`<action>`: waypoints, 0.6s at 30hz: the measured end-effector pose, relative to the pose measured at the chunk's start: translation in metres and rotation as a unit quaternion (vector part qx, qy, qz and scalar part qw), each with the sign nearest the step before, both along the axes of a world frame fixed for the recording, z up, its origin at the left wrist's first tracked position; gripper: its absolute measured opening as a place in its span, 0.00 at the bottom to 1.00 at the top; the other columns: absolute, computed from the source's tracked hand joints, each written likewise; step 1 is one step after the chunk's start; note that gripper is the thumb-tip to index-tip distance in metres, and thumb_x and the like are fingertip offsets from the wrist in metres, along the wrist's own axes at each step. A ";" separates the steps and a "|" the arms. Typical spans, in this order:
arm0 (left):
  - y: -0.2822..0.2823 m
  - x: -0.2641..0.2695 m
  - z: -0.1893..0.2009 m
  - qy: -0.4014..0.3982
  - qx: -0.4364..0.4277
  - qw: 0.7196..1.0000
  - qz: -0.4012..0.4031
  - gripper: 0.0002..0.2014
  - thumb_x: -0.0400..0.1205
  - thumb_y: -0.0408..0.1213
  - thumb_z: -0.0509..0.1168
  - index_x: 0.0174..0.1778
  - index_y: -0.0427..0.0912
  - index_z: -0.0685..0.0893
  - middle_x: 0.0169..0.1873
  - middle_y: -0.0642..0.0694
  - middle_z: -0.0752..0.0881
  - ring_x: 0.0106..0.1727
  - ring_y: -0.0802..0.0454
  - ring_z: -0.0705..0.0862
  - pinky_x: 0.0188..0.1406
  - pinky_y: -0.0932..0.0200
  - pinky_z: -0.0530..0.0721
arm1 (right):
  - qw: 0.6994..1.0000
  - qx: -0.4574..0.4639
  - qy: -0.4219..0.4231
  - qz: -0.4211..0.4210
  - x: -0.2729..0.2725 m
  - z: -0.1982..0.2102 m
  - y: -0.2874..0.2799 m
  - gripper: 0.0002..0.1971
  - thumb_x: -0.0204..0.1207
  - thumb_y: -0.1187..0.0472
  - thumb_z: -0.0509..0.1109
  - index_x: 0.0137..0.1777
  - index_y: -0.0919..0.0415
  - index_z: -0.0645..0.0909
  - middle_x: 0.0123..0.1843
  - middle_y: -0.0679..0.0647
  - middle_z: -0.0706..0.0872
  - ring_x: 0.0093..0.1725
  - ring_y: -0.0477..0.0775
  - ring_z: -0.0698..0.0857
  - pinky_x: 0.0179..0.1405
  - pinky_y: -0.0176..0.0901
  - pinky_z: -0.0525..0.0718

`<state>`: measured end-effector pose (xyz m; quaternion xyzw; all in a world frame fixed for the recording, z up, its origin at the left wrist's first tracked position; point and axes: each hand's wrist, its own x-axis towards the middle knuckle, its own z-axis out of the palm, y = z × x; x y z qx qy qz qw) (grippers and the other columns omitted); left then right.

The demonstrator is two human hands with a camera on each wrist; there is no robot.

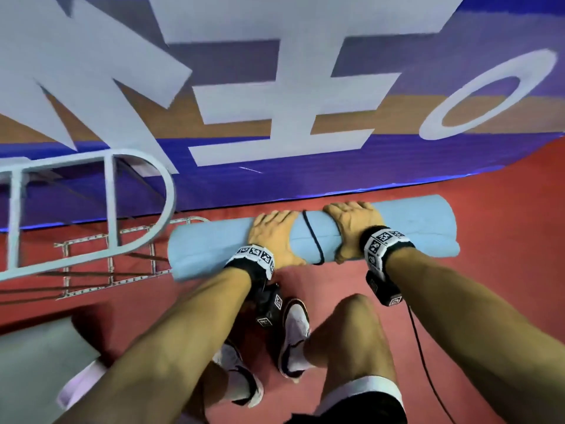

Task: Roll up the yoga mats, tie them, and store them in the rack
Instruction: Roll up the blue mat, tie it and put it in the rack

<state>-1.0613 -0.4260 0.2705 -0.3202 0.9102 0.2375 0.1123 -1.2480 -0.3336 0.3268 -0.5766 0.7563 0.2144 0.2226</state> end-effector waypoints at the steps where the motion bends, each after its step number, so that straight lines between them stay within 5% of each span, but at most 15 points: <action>1: -0.009 -0.006 -0.017 -0.001 -0.004 1.000 -0.002 0.61 0.59 0.73 0.77 0.86 0.53 0.62 0.84 0.54 0.68 0.84 0.49 0.65 0.86 0.47 0.55 | 1.000 -0.017 0.006 0.001 -0.004 -0.020 -0.004 0.61 0.47 0.36 0.84 0.83 0.46 0.62 0.80 0.47 0.74 0.75 0.55 0.74 0.79 0.54 0.64; 8: -0.076 0.037 -0.137 0.009 -0.070 0.997 0.029 0.58 0.60 0.68 0.80 0.86 0.51 0.66 0.83 0.52 0.70 0.84 0.48 0.65 0.86 0.45 0.52 | 0.988 -0.137 -0.011 0.068 0.024 -0.169 -0.061 0.60 0.50 0.32 0.79 0.84 0.52 0.64 0.81 0.50 0.73 0.78 0.58 0.73 0.76 0.58 0.65; 12: -0.101 0.077 -0.187 0.032 -0.107 0.992 0.061 0.58 0.57 0.66 0.82 0.83 0.47 0.72 0.79 0.48 0.76 0.81 0.44 0.71 0.86 0.43 0.58 | 0.983 -0.151 -0.018 0.099 0.041 -0.223 -0.090 0.64 0.55 0.27 0.79 0.89 0.49 0.52 0.87 0.53 0.63 0.86 0.58 0.62 0.85 0.66 0.50; 15: -0.118 0.104 -0.212 0.048 -0.139 0.986 0.079 0.58 0.55 0.65 0.84 0.81 0.45 0.75 0.77 0.46 0.78 0.79 0.42 0.74 0.85 0.40 0.61 | 0.983 -0.150 0.011 0.101 0.040 -0.247 -0.100 0.71 0.51 0.24 0.79 0.89 0.43 0.41 0.90 0.54 0.56 0.89 0.58 0.54 0.81 0.79 0.38; 18: -0.129 0.124 -0.231 0.024 -0.166 0.983 0.069 0.59 0.52 0.71 0.79 0.79 0.46 0.76 0.73 0.48 0.81 0.74 0.43 0.78 0.81 0.39 0.68 | 0.983 -0.131 0.036 0.127 0.034 -0.264 -0.102 0.75 0.50 0.26 0.82 0.88 0.40 0.34 0.90 0.55 0.53 0.88 0.61 0.54 0.79 0.82 0.41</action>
